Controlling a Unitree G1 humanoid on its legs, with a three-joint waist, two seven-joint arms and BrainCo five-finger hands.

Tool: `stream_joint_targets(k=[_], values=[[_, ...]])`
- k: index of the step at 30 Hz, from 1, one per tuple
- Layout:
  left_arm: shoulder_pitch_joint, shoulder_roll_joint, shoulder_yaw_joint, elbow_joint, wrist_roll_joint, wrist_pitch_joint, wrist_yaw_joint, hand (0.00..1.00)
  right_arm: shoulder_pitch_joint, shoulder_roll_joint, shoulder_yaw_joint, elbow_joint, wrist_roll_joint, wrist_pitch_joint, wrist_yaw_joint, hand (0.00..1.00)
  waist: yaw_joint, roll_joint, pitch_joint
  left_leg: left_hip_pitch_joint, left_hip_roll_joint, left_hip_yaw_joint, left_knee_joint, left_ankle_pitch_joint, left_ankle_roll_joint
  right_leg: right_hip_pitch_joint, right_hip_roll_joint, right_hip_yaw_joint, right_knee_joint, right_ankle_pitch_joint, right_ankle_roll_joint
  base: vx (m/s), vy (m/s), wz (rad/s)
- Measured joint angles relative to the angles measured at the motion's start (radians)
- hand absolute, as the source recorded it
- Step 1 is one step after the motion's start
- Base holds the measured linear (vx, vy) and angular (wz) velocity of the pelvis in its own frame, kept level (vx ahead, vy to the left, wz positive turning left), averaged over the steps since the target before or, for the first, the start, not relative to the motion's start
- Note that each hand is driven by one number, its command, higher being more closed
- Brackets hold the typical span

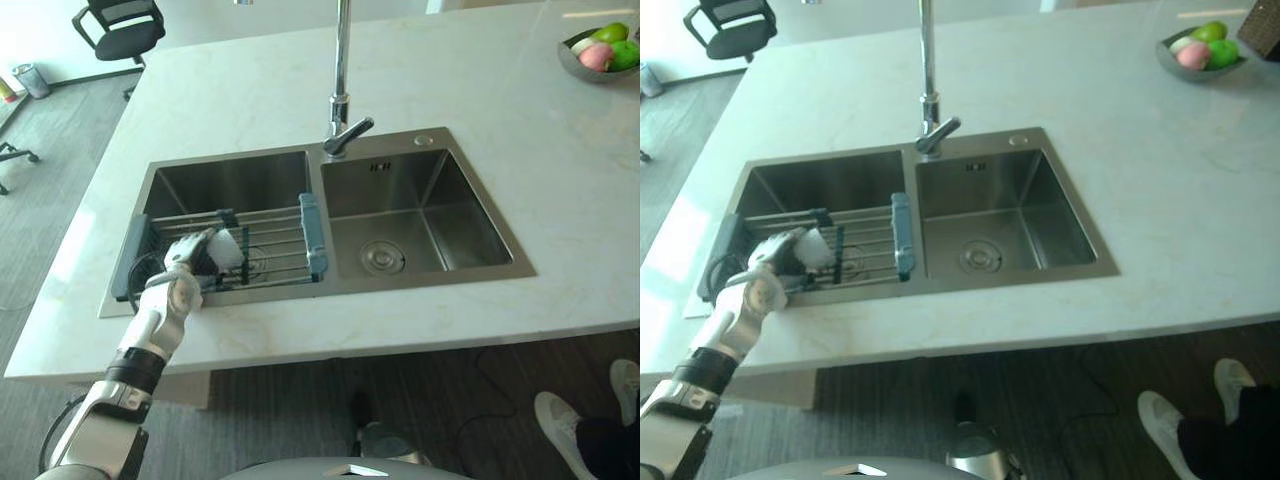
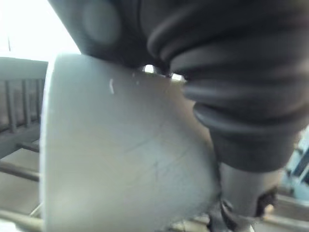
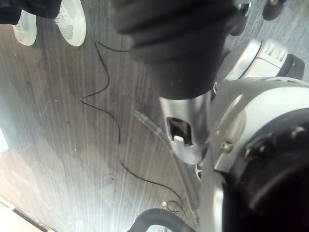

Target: Walk over to the sink, pick up the cup, carry it to the dishwasher, place the cup inside the dishwasher, then close the dishwasher door

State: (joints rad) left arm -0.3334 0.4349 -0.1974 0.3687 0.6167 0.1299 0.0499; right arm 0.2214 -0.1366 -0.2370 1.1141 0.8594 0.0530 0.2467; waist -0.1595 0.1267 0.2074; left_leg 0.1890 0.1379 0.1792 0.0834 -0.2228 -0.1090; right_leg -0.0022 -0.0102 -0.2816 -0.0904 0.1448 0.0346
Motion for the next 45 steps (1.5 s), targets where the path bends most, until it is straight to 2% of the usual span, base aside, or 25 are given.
stream_joint_targets(k=[1, 3, 4, 6, 7, 10, 12, 14, 15, 16, 17, 19, 22, 25, 28, 30, 32, 33, 34, 35, 36, 38, 40, 43, 45], values=[[0.028, 0.008, 0.001, -0.046, -0.093, -0.033, 0.053, 1.0, 0.0, 0.0, 0.0, -0.002, 0.009, 0.0, -0.01, 0.0, 0.001, -0.003, 0.002, -0.007, 0.001, -0.015, 0.0, 0.0, 0.0, 0.001, -0.001, -0.01, 0.0, -0.003, 0.002, 0.03, 0.023, 0.23], [0.054, 0.018, 0.002, -0.09, -0.158, -0.071, 0.092, 1.0, 0.001, 0.001, -0.001, -0.004, 0.019, 0.0, -0.013, 0.0, 0.006, -0.003, 0.005, -0.01, 0.002, -0.02, 0.0, 0.001, -0.001, 0.001, -0.001, -0.012, 0.0, -0.004, 0.002, 0.04, 0.026, 0.15], [0.072, 0.027, 0.016, -0.129, -0.227, -0.11, 0.129, 1.0, 0.001, 0.004, -0.001, -0.009, 0.029, -0.001, -0.015, 0.0, 0.018, -0.007, 0.014, -0.012, 0.004, -0.024, 0.0, 0.007, 0.004, 0.001, -0.001, -0.022, 0.0, -0.004, 0.002, 0.04, 0.021, 0.11], [0.095, 0.028, 0.084, -0.208, -0.326, -0.157, 0.18, 1.0, 0.005, 0.016, -0.005, -0.012, 0.057, -0.001, -0.015, 0.0, 0.027, -0.026, 0.027, -0.014, 0.005, -0.042, -0.001, 0.022, 0.004, 0.0, -0.002, -0.037, 0.0, 0.0, -0.004, 0.08, 0.027, 0.21], [0.1, 0.036, 0.152, -0.26, -0.385, -0.192, 0.222, 1.0, 0.015, 0.023, -0.022, -0.016, 0.059, -0.003, -0.014, 0.0, 0.046, -0.03, 0.026, -0.014, 0.003, -0.043, -0.001, 0.027, -0.002, 0.002, -0.002, -0.045, 0.001, 0.001, -0.005, 0.1, 0.04, 0.16], [0.102, 0.084, 0.258, -0.324, -0.455, -0.247, 0.274, 1.0, 0.016, 0.025, -0.045, -0.018, 0.079, -0.005, -0.009, 0.0, 0.061, -0.028, 0.025, -0.012, -0.008, -0.045, 0.0, 0.042, -0.001, 0.012, -0.014, -0.065, 0.001, 0.003, -0.008, 0.05, 0.04, 0.11], [0.102, 0.111, 0.346, -0.384, -0.579, -0.35, 0.299, 1.0, 0.016, 0.029, -0.082, -0.029, 0.087, -0.006, -0.008, 0.0, 0.081, -0.023, 0.022, -0.001, -0.026, -0.045, 0.0, 0.059, 0.005, 0.031, -0.027, -0.069, 0.0, 0.004, -0.007, 0.04, 0.062, 0.15], [0.101, 0.11, 0.355, -0.423, -0.716, -0.423, 0.286, 1.0, 0.016, 0.028, -0.108, -0.03, 0.087, -0.007, -0.007, 0.0, 0.101, -0.014, 0.01, 0.0, -0.033, -0.049, 0.0, 0.059, 0.005, 0.042, -0.035, -0.081, 0.0, 0.004, -0.007, 0.0, 0.07, 0.19], [0.102, 0.101, 0.355, -0.439, -0.863, -0.461, 0.236, 1.0, 0.011, 0.029, -0.13, -0.031, 0.087, -0.007, -0.007, 0.0, 0.11, -0.009, 0.001, -0.004, -0.04, -0.06, 0.0, 0.058, 0.007, 0.042, -0.042, -0.084, 0.0, 0.004, -0.007, -0.01, 0.085, 0.21], [0.101, 0.095, 0.355, -0.44, -0.936, -0.475, 0.209, 1.0, 0.007, 0.028, -0.133, -0.033, 0.087, -0.007, -0.007, 0.0, 0.113, -0.008, -0.001, -0.006, -0.043, -0.068, -0.001, 0.057, 0.009, 0.042, -0.045, -0.084, 0.0, 0.004, -0.007, -0.01, 0.083, 0.16], [0.103, 0.083, 0.355, -0.433, -1.083, -0.49, 0.164, 1.0, -0.002, 0.03, -0.144, -0.034, 0.083, -0.006, -0.007, 0.0, 0.118, -0.008, -0.002, -0.01, -0.048, -0.072, -0.001, 0.053, 0.016, 0.04, -0.05, -0.084, 0.0, 0.004, -0.007, -0.04, 0.076, 0.1], [0.112, 0.009, 0.393, -0.392, -1.295, -0.517, 0.117, 1.0, -0.012, 0.034, -0.177, -0.036, 0.075, -0.004, -0.007, 0.0, 0.124, -0.009, -0.003, -0.011, -0.052, -0.073, -0.002, 0.036, 0.044, 0.039, -0.054, -0.085, 0.0, 0.004, -0.006, -0.07, 0.076, 0.04], [0.172, -0.091, 0.499, -0.333, -1.448, -0.549, 0.118, 1.0, -0.008, 0.052, -0.217, -0.036, 0.035, -0.001, -0.009, 0.0, 0.127, -0.027, -0.012, -0.01, -0.056, -0.071, 0.0, 0.026, 0.055, 0.037, -0.06, -0.089, -0.001, 0.01, 0.001, -0.08, 0.052, -0.05], [0.254, -0.161, 0.561, -0.327, -1.49, -0.577, 0.119, 1.0, 0.012, 0.078, -0.235, -0.037, -0.024, 0.0, -0.009, 0.0, 0.151, -0.042, -0.021, -0.013, -0.057, -0.086, 0.001, 0.026, 0.057, 0.044, -0.07, -0.11, -0.001, 0.009, 0.002, -0.06, 0.013, 0.09], [0.313, -0.2, 0.574, -0.33, -1.49, -0.578, 0.118, 1.0, 0.019, 0.091, -0.257, -0.038, -0.069, 0.001, -0.01, 0.0, 0.164, -0.044, -0.026, -0.02, -0.06, -0.132, 0.001, 0.031, 0.058, 0.063, -0.078, -0.154, 0.0, 0.001, 0.01, -0.02, 0.003, 0.42], [0.346, -0.241, 0.585, -0.352, -1.491, -0.578, 0.117, 1.0, 0.027, 0.093, -0.287, -0.037, -0.119, 0.002, -0.012, 0.0, 0.167, -0.045, -0.059, -0.059, -0.067, -0.185, 0.002, 0.04, 0.06, 0.052, -0.092, -0.183, 0.015, -0.013, 0.017, 0.04, 0.01, 0.77], [0.357, -0.288, 0.582, -0.365, -1.489, -0.577, 0.109, 1.0, 0.032, 0.091, -0.316, -0.038, -0.166, 0.012, -0.014, 0.0, 0.174, -0.037, -0.064, -0.082, -0.079, -0.245, 0.004, 0.054, 0.063, -0.003, -0.136, -0.22, 0.183, -0.104, 0.032, 0.04, -0.004, 1.11], [0.357, -0.304, 0.571, -0.366, -1.488, -0.572, 0.106, 1.0, 0.048, 0.097, -0.324, -0.037, -0.181, 0.024, -0.015, 0.0, 0.167, -0.047, -0.066, -0.094, -0.099, -0.304, 0.008, 0.067, 0.066, -0.054, -0.196, -0.202, 0.374, -0.189, 0.043, 0.01, -0.038, 1.31], [0.36, -0.305, 0.566, -0.367, -1.487, -0.57, 0.102, 1.0, 0.06, 0.101, -0.324, -0.037, -0.181, 0.032, -0.016, 0.0, 0.164, -0.056, -0.069, -0.102, -0.112, -0.338, 0.011, 0.073, 0.067, -0.08, -0.223, -0.183, 0.463, -0.225, 0.042, 0.03, -0.094, 1.76], [0.374, -0.3, 0.569, -0.38, -1.484, -0.568, 0.098, 1.0, 0.077, 0.114, -0.323, -0.036, -0.17, 0.047, -0.016, 0.0, 0.17, -0.069, -0.072, -0.123, -0.136, -0.39, 0.033, 0.08, 0.061, -0.121, -0.252, -0.088, 0.591, -0.287, 0.064, 0.04, -0.153, 1.78], [0.388, -0.291, 0.575, -0.395, -1.474, -0.568, 0.099, 1.0, 0.084, 0.123, -0.319, -0.034, -0.149, 0.065, -0.016, 0.0, 0.171, -0.101, -0.079, -0.158, -0.157, -0.41, 0.062, 0.087, 0.05, -0.126, -0.247, 0.008, 0.626, -0.348, 0.094, 0.04, -0.175, 1.77], [0.398, -0.299, 0.581, -0.404, -1.44, -0.573, 0.116, 1.0, 0.071, 0.113, -0.314, -0.034, -0.141, 0.08, -0.017, 0.0, 0.198, -0.118, -0.083, -0.214, -0.177, -0.414, 0.114, 0.096, 0.032, -0.085, -0.231, 0.076, 0.544, -0.384, 0.119, 0.02, -0.142, 1.41], [0.44, -0.3, 0.589, -0.444, -1.352, -0.569, 0.169, 1.0, 0.018, 0.07, -0.272, -0.041, -0.147, 0.095, -0.016, 0.0, 0.241, -0.085, -0.057, -0.284, -0.154, -0.374, 0.187, 0.13, -0.022, -0.007, -0.181, 0.08, 0.415, -0.382, 0.122, -0.09, -0.113, 0.96], [0.491, -0.297, 0.594, -0.491, -1.22, -0.529, 0.179, 1.0, -0.004, 0.027, -0.231, -0.058, -0.204, 0.136, -0.034, 0.0, 0.265, -0.063, -0.023, -0.317, -0.139, -0.285, 0.246, 0.184, -0.065, 0.056, -0.179, 0.018, 0.393, -0.384, 0.099, -0.16, -0.065, 0.83], [0.538, -0.297, 0.621, -0.524, -1.16, -0.502, 0.164, 1.0, -0.001, 0.015, -0.185, -0.094, -0.232, 0.139, -0.039, 0.0, 0.271, -0.067, -0.01, -0.333, -0.128, -0.166, 0.241, 0.241, -0.047, 0.081, -0.187, -0.034, 0.393, -0.401, 0.065, -0.17, -0.067, 0.78]])
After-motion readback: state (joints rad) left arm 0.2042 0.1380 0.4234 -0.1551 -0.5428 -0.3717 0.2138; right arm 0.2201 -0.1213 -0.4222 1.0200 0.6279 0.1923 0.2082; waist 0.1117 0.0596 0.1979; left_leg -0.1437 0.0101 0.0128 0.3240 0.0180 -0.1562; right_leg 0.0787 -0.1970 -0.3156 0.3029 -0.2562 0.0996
